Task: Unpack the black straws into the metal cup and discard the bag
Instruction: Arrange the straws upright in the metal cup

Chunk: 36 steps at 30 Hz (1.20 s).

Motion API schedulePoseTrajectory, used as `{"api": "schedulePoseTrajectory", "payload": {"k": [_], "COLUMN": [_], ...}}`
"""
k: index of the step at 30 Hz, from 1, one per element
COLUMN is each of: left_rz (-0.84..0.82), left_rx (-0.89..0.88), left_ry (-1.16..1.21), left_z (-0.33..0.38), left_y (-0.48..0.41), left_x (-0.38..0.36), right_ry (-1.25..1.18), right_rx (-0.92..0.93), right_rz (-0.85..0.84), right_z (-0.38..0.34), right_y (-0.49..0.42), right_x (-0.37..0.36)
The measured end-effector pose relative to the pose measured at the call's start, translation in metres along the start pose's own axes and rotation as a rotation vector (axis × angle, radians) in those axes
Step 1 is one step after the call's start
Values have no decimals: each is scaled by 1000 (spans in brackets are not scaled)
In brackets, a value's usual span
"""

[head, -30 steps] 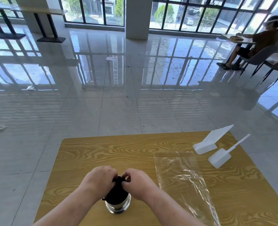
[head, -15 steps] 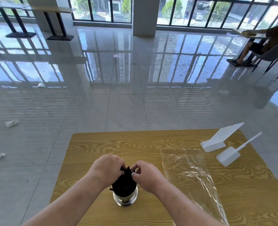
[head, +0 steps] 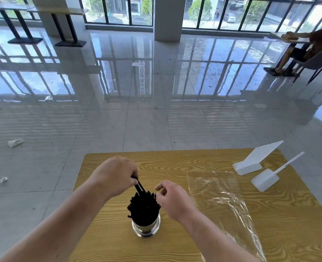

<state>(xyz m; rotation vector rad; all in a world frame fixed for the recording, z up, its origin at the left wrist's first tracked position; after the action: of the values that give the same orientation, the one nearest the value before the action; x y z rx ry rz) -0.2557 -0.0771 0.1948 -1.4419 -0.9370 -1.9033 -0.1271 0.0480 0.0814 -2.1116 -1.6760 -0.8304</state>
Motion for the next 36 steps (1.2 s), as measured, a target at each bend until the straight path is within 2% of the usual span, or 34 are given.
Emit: {"api": "schedulePoseTrajectory", "payload": {"k": [5,11,13,16,19,22,25,27,30,32,34,36], "left_rz": [-19,111,170,190,73,-70,-216,-303,-399,-430,-410,-348], "left_rx": [105,153,179,234,281,364,435,460,450,433,418,420], "left_ry": [47,151,291,752,1152,1340,1452,1546,1574,1483,1298,1013], "left_z": [-25,-58,-74,-95,-90,-76,-62,-53,-40,-39,-47,-61], "left_y": [4,19,23,26,25,27,32,36,40,40,36,33], "left_x": [45,97,105,94,52,-1,-46,-69,-91,-99,-107,-113], "right_ry": [-32,-85,-146,-312,-492,-702,-983,-1065,-866,-668,-487,-305], "right_rx": [12,18,13,-3,-10,-29,-92,-157,-140,-61,15,98], "right_rz": [41,103,129,120,-5,-90,-18,80,175,189,200,195], "right_z": [-1,-4,-6,-13,-38,-61,-68,-60,-49,-51,-53,-57], "right_y": [1,4,8,12,9,1,-7,-9,-14,-19,-22,-23], "right_x": [4,10,13,13,2,-5,4,14,35,48,59,65]}}
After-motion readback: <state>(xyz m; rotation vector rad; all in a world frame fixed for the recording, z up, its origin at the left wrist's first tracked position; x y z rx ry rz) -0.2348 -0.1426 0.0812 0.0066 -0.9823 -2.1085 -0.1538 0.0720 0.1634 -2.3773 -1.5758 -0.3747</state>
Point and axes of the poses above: each hand's wrist, its own y-axis away from the middle knuckle, its own x-axis out of the back of the hand, z = x × y, the point moved 10 cm from there along -y, towards the middle knuckle, and after that the axes turned 12 degrees about x, right-handed, at the moved point
